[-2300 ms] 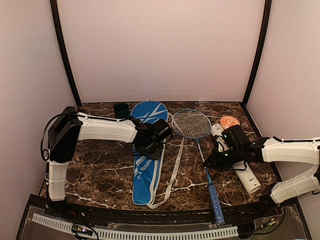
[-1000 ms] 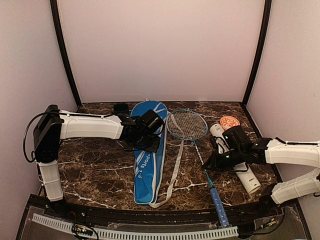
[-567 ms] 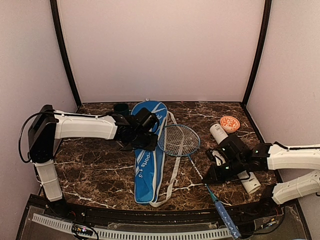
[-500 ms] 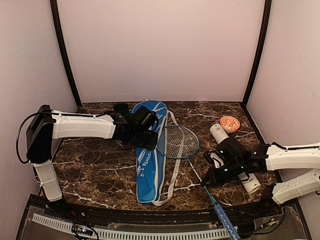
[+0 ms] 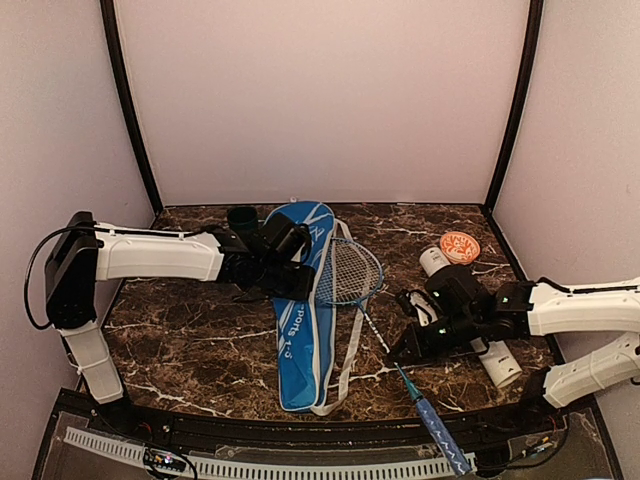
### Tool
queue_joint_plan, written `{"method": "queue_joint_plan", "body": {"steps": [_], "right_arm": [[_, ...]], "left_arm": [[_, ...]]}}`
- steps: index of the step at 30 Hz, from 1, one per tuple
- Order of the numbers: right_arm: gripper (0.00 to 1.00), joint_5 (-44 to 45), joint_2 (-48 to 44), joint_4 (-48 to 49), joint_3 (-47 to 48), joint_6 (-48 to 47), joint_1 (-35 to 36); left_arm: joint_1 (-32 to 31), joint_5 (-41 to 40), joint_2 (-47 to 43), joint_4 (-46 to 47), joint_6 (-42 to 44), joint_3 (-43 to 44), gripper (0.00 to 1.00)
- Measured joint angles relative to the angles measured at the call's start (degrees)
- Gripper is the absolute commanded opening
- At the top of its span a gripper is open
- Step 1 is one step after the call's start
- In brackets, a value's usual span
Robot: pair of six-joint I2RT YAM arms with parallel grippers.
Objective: Pack up the badminton gear
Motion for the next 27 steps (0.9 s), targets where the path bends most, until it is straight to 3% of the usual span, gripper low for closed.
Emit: {"method": "queue_joint_plan", "body": {"steps": [8, 17, 27], "right_arm": [[0.0, 1.31, 1.22, 0.26, 1.55, 0.57, 0.5], [0.0, 3.41, 15.37, 10.78, 6.93, 2.64, 0.55], [0.0, 4.28, 21.75, 17.49, 11.08, 2.49, 0.55]], "left_arm": [[0.22, 2.08, -0.09, 2.19, 0.04, -0.76, 0.0], [0.39, 7.96, -0.35, 6.1, 0.39, -1.99, 0.0], [0.39, 13.53, -0.28, 6.93, 2.86, -2.14, 0.0]]}}
